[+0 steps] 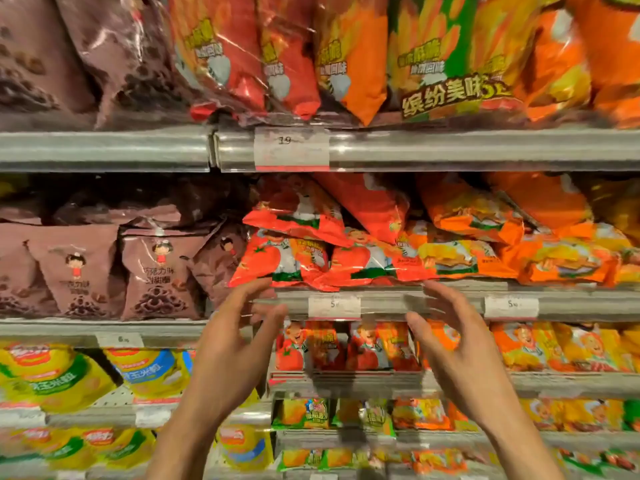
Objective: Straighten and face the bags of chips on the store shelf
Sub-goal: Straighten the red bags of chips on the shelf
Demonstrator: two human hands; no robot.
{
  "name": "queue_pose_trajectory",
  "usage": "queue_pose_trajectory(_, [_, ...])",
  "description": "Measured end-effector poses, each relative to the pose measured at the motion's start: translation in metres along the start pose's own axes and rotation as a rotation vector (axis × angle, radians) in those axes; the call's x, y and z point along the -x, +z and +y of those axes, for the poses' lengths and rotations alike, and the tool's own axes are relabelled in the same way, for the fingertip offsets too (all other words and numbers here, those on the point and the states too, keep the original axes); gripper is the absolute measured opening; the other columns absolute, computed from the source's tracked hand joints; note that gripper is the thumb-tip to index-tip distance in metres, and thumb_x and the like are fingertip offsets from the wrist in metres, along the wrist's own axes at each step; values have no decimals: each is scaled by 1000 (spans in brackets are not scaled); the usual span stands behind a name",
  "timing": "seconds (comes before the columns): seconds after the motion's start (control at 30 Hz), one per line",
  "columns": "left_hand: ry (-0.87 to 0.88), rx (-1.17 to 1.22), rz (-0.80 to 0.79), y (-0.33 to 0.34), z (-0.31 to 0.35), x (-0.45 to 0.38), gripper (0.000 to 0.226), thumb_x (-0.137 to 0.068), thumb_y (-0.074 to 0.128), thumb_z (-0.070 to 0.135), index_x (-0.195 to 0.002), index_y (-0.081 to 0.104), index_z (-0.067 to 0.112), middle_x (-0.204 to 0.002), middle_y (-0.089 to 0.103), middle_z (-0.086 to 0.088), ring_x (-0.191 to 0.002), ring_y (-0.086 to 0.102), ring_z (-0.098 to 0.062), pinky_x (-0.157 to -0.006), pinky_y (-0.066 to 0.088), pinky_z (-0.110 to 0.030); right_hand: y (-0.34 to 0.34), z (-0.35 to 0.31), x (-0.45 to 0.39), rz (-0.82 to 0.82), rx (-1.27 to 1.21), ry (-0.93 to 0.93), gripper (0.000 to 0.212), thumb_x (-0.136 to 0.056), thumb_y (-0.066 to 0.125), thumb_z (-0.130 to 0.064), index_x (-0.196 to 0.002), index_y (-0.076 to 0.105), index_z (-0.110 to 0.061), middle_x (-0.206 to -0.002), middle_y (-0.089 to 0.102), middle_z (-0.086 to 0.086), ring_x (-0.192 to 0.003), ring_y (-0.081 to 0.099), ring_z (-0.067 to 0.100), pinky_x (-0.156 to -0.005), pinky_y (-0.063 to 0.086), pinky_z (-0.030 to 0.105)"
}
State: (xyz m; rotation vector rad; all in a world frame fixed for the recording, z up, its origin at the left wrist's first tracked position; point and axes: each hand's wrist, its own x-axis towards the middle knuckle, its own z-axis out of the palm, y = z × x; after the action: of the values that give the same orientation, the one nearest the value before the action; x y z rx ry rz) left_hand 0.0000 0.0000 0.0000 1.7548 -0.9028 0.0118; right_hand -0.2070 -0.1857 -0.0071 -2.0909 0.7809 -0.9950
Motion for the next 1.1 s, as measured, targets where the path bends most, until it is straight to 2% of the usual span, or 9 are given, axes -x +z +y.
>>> queue_pose_trajectory(0.17, [7, 111, 39, -12, -13, -27, 29, -91, 70, 28, -118, 62, 37, -100, 69, 27, -89, 67, 5, -71, 48, -7, 12, -17, -17, 25, 37, -98, 51, -88, 55, -60, -136, 42, -51, -138, 45, -30, -128, 45, -5, -101, 39, 27])
queue_pose_trajectory(0.27, [22, 91, 65, -20, -17, -44, 26, -92, 71, 31, -116, 63, 35, -103, 69, 29, -91, 67, 7, -72, 49, -7, 22, -29, -33, 22, 90, -164, 50, -90, 54, -59, -137, 41, -49, -135, 43, -33, -126, 41, -12, -97, 33, 16])
queue_pose_trajectory(0.33, [48, 35, 94, -24, -18, -57, 28, -92, 71, 38, -118, 62, 35, -103, 68, 30, -93, 65, 8, -76, 50, -12, 31, -37, -48, 11, 147, -211, 50, -92, 55, -55, -139, 43, -42, -133, 45, -27, -122, 43, -10, -95, 30, 10])
queue_pose_trajectory(0.53, [-2, -136, 119, -24, -17, -111, 57, -90, 56, 64, -137, 50, 32, -122, 60, 9, -92, 58, 8, -89, 51, -37, 60, -59, -99, -85, 362, -373, 54, -96, 59, -43, -143, 46, -21, -137, 49, -3, -128, 47, 13, -101, 35, 23])
queue_pose_trajectory(0.6, [-20, -163, 80, -19, -13, -127, 67, -90, 52, 70, -142, 47, 28, -124, 59, 3, -92, 57, 5, -88, 48, -37, 69, -64, -113, -116, 443, -381, 59, -96, 57, -44, -147, 43, -17, -142, 46, 3, -132, 44, 20, -109, 35, 29])
queue_pose_trajectory(0.73, [-92, -141, -4, -8, -4, -153, 73, -87, 50, 73, -142, 48, 25, -132, 64, -7, -120, 60, -27, -89, 42, -34, 81, -67, -125, -197, 518, -385, 66, -97, 51, -49, -151, 36, -16, -148, 43, 6, -135, 41, 23, -113, 36, 39])
queue_pose_trajectory(0.93, [-231, -103, -94, -2, 2, -177, 84, -82, 50, 78, -145, 47, 23, -138, 61, -8, -124, 57, -32, -102, 45, -39, 79, -66, -122, -243, 502, -469, 61, -97, 51, -50, -148, 43, -17, -144, 47, 0, -131, 43, 18, -110, 37, 34])
queue_pose_trajectory(1.03, [-249, -56, -103, -1, 3, -178, 86, -76, 56, 77, -143, 50, 23, -136, 62, -6, -123, 58, -29, -106, 45, -43, 66, -61, -125, -100, 517, -496, 51, -96, 55, -44, -138, 54, -14, -136, 53, 6, -128, 45, 23, -109, 39, 39])
queue_pose_trajectory(1.1, [-243, -33, -88, 0, 3, -177, 79, -77, 61, 70, -140, 52, 23, -134, 63, -5, -122, 58, -28, -107, 45, -44, 56, -54, -131, 35, 543, -406, 51, -94, 59, -38, -134, 54, -8, -131, 54, 16, -126, 46, 33, -107, 41, 43])
